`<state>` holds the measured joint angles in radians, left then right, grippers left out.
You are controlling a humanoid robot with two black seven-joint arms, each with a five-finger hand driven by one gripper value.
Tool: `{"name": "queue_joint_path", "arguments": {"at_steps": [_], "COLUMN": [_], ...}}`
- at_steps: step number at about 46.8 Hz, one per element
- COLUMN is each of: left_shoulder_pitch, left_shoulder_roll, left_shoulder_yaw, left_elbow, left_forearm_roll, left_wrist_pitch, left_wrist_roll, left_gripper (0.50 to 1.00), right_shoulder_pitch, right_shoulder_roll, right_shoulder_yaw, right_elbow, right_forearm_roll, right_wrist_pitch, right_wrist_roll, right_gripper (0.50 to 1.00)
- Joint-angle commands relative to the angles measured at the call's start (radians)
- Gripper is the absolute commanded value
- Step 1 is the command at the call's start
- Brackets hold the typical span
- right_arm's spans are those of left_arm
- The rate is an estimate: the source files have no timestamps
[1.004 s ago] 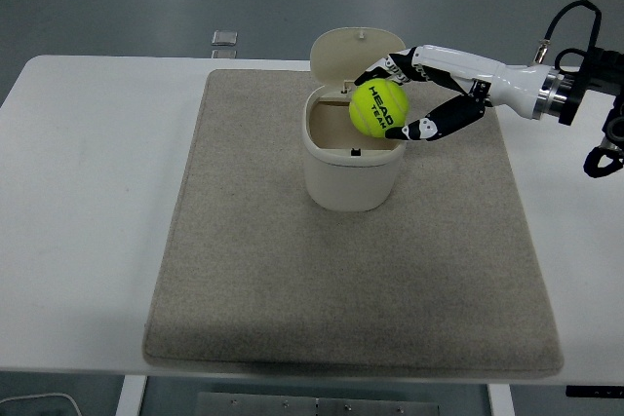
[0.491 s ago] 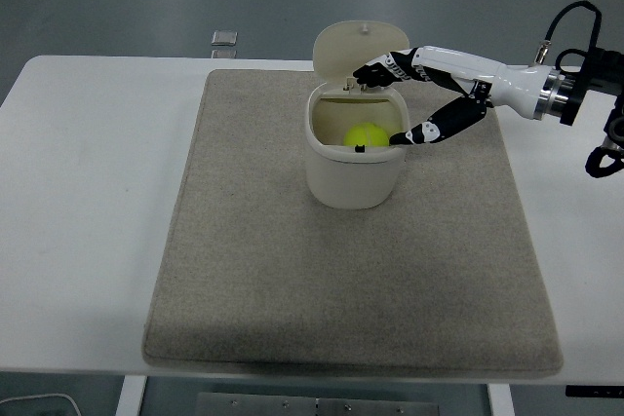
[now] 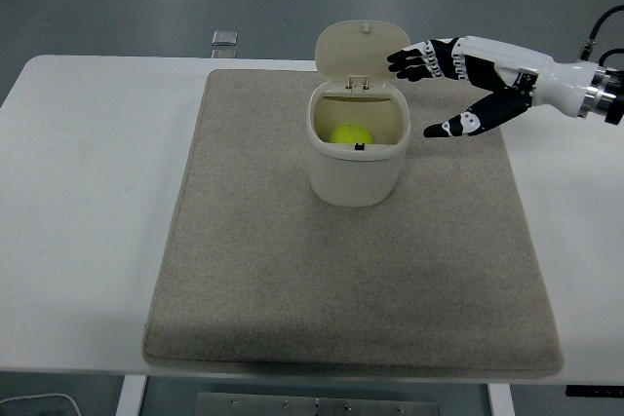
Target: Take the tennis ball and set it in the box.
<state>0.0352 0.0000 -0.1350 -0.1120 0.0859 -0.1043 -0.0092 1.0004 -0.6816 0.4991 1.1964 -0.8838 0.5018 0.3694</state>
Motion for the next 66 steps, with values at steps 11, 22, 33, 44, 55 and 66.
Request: {"name": "queue_joint_path", "arguments": {"at_steps": [11, 22, 33, 44, 55, 66], "left_shoulder_pitch": [0.000, 0.000, 0.000, 0.000, 0.000, 0.000], "left_shoulder_roll": [0.000, 0.000, 0.000, 0.000, 0.000, 0.000], "left_shoulder_yaw": [0.000, 0.000, 0.000, 0.000, 0.000, 0.000], "left_elbow": [0.000, 0.000, 0.000, 0.000, 0.000, 0.000], "left_forearm_roll": [0.000, 0.000, 0.000, 0.000, 0.000, 0.000], "left_wrist_pitch": [0.000, 0.000, 0.000, 0.000, 0.000, 0.000], "left_wrist_roll": [0.000, 0.000, 0.000, 0.000, 0.000, 0.000], "left_gripper": [0.992, 0.992, 0.992, 0.992, 0.992, 0.992], "right_shoulder_pitch": [-0.025, -0.077, -0.101, -0.109, -0.115, -0.129], "right_shoulder_roll": [-0.078, -0.024, 0.097, 0.160, 0.191, 0.209], "right_shoulder_yaw": [-0.005, -0.004, -0.001, 0.027, 0.027, 0.027], "right_elbow": [-0.115, -0.222, -0.339, -0.405, -0.436, -0.437], "right_forearm_roll": [0.195, 0.373, 0.558, 0.790, 0.953, 0.959], "right_wrist_pitch": [0.080, 0.021, -0.071, -0.111, -0.115, -0.140], "right_wrist_roll": [-0.003, -0.007, -0.099, -0.217, -0.265, -0.279], "right_gripper": [0.913, 0.913, 0.913, 0.913, 0.913, 0.913]}}
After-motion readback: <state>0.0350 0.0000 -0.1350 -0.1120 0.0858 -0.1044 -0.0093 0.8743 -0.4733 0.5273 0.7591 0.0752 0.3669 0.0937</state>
